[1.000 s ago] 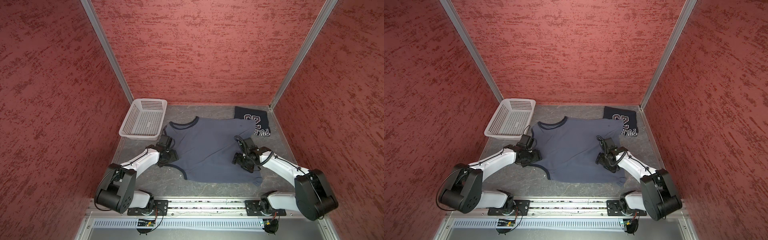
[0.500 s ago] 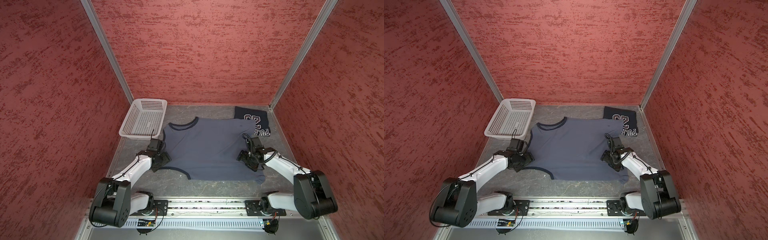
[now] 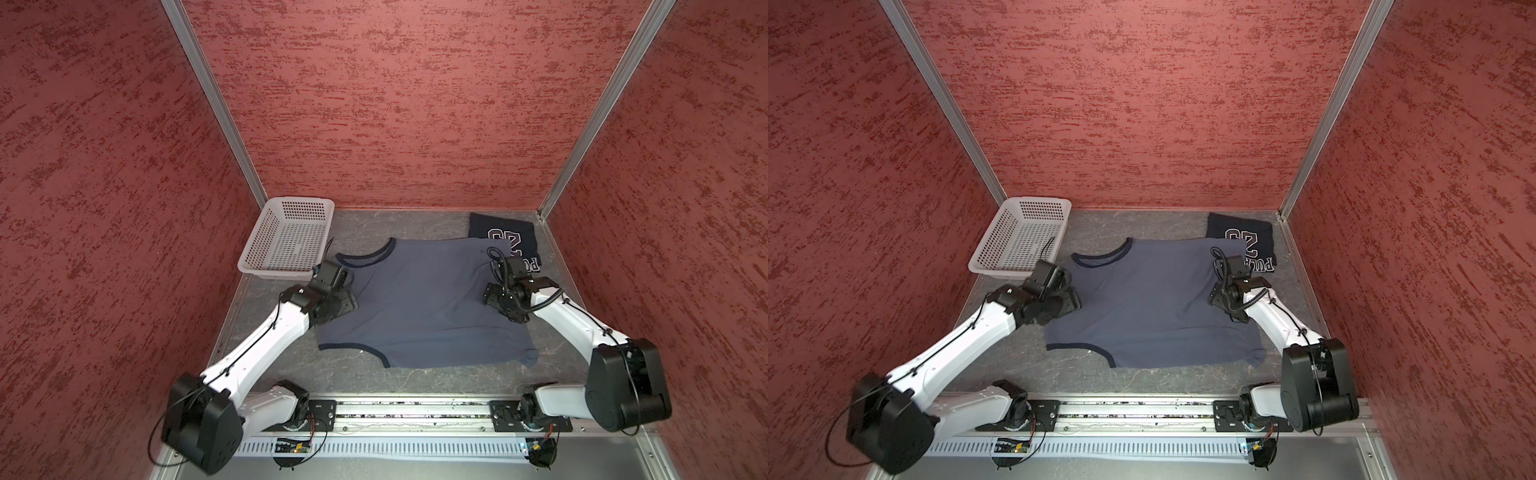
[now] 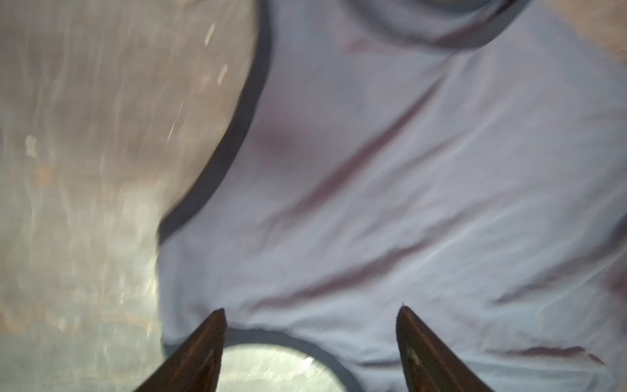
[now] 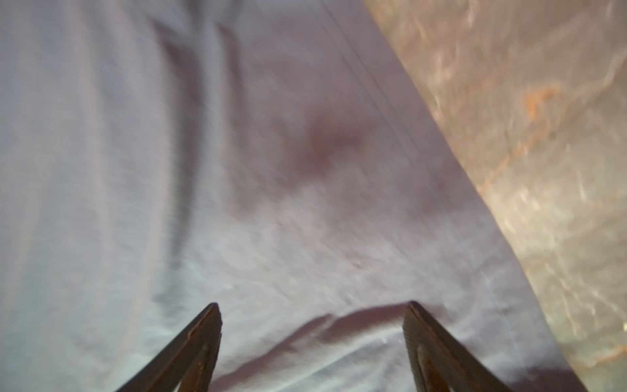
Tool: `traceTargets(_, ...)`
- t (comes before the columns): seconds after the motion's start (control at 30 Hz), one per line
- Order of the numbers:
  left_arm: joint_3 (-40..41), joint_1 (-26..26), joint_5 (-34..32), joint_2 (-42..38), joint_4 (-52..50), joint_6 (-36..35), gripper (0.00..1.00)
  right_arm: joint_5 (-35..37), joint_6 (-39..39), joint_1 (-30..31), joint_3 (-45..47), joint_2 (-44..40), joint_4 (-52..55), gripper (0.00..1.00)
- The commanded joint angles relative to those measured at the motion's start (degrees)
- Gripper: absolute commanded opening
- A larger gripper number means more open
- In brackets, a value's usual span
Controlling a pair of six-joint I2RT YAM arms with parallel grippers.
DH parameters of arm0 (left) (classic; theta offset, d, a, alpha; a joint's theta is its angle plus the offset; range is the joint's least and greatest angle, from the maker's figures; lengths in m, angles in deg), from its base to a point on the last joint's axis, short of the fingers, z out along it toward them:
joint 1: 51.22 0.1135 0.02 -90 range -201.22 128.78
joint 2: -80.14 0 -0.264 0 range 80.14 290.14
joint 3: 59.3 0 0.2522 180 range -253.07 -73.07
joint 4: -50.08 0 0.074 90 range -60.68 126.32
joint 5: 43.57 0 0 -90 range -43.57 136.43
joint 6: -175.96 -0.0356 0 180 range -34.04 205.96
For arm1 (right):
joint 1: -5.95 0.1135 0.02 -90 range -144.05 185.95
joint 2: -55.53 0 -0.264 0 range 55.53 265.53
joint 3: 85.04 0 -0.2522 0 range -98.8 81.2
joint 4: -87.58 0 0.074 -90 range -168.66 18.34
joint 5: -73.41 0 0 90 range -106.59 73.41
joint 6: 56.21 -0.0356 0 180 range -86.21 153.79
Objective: Fold and stack tank tops
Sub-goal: Smooth out the tank top at the center of the table.
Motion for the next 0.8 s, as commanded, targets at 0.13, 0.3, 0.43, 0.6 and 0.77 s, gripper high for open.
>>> traceTargets(0.13,-24.26,3.51,-5.25,25.15,-1.06,-11.18,0.66,-2.79,1.25,-0.21,0.63,-1.84,-3.56,0.85)
traceTargets(0.3,-37.04,6.84,-5.76,38.08,-5.08,-10.15,0.61,-4.32,0.9,-0.2,3.13,-2.04,-6.05,0.85)
traceTargets(0.43,-42.71,9.27,-6.76,45.12,-6.8,-8.15,0.58,-5.06,0.92,-0.2,4.41,-1.92,-7.11,0.84)
traceTargets(0.6,-46.63,10.3,-8.53,50.69,-7.68,-7.16,0.53,-5.78,0.81,-0.2,5.57,-1.75,-8.3,0.84)
traceTargets(0.77,-48.68,10.8,-10.86,54.32,-7.93,-6.25,0.47,-6.21,0.97,-0.24,6.13,-0.98,-8.84,0.84)
